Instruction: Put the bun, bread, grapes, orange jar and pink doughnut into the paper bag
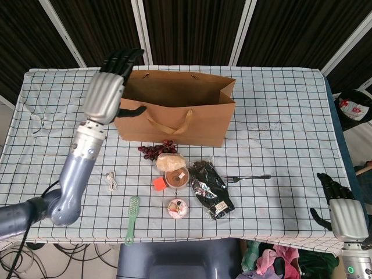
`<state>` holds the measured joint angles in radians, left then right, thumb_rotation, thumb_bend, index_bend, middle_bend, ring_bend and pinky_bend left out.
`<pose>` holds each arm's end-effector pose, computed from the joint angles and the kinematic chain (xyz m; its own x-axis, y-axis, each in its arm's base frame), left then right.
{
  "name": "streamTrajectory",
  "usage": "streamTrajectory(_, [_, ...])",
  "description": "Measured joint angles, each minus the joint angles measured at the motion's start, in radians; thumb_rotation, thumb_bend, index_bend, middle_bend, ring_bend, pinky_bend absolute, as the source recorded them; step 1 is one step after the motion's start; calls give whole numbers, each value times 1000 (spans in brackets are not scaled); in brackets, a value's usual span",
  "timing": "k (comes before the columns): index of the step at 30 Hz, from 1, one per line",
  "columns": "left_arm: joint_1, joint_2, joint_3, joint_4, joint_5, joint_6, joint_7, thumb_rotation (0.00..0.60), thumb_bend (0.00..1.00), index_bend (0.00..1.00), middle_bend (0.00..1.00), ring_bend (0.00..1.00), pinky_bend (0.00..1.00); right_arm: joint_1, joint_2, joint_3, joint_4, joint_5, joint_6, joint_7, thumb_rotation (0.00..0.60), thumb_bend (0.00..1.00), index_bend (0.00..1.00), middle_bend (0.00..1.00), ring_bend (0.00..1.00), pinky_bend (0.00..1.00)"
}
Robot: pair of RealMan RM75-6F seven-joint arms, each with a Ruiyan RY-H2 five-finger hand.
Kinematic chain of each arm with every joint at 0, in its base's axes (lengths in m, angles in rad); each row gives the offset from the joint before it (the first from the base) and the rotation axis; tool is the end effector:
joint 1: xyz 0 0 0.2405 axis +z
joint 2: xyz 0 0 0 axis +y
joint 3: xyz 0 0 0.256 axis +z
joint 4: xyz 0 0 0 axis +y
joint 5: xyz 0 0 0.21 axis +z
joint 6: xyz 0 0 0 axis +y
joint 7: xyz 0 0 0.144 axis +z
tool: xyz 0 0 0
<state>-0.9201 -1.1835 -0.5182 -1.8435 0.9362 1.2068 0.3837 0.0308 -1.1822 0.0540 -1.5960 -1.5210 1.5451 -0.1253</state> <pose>-0.0067 0.3875 0.1697 0.1501 -0.2032 0.9676 0.8772 -0.4241 -0.2251 -0.3116 -0.1648 0.1478 0.4672 0.0365 0.8834 -0.8841 0.0243 0.4666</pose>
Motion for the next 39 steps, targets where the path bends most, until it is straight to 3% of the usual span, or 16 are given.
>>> streamTrajectory(3, [121, 70, 48, -72, 126, 103, -18, 600, 0, 87, 99, 25, 100, -4, 3, 3, -4, 3, 6, -1, 600, 207, 75, 109, 188, 250])
streamTrajectory(9, [388, 132, 234, -62, 411, 265, -208, 600, 0, 95, 97, 24, 99, -1, 1, 3, -14, -3, 6, -19, 600, 208, 75, 110, 188, 249])
streamTrajectory(13, [492, 133, 378, 61, 504, 309, -408, 600, 1, 97, 98, 21, 100, 1, -5, 1, -16, -3, -2, -38, 600, 208, 75, 110, 188, 249])
streamTrajectory(19, [547, 58, 507, 271, 580, 267, -636, 600, 14, 121, 98, 19, 104, 7, -16, -6, -16, -7, -16, -56, 600, 208, 75, 110, 188, 249])
streamTrajectory(27, [483, -144, 526, 416, 611, 83, -685, 600, 26, 116, 104, 20, 112, 8, -20, -10, -14, -17, -15, -55, 600, 208, 75, 110, 188, 249])
streamTrajectory(34, [375, -354, 475, 543, 590, -60, -637, 600, 51, 109, 113, 24, 118, 12, -24, -17, -1, -20, -30, -49, 600, 208, 76, 110, 188, 249])
streamTrajectory(39, [317, -443, 420, 596, 545, -131, -637, 600, 62, 109, 121, 24, 118, 13, -25, -18, 10, -14, -39, -31, 600, 208, 76, 110, 188, 249])
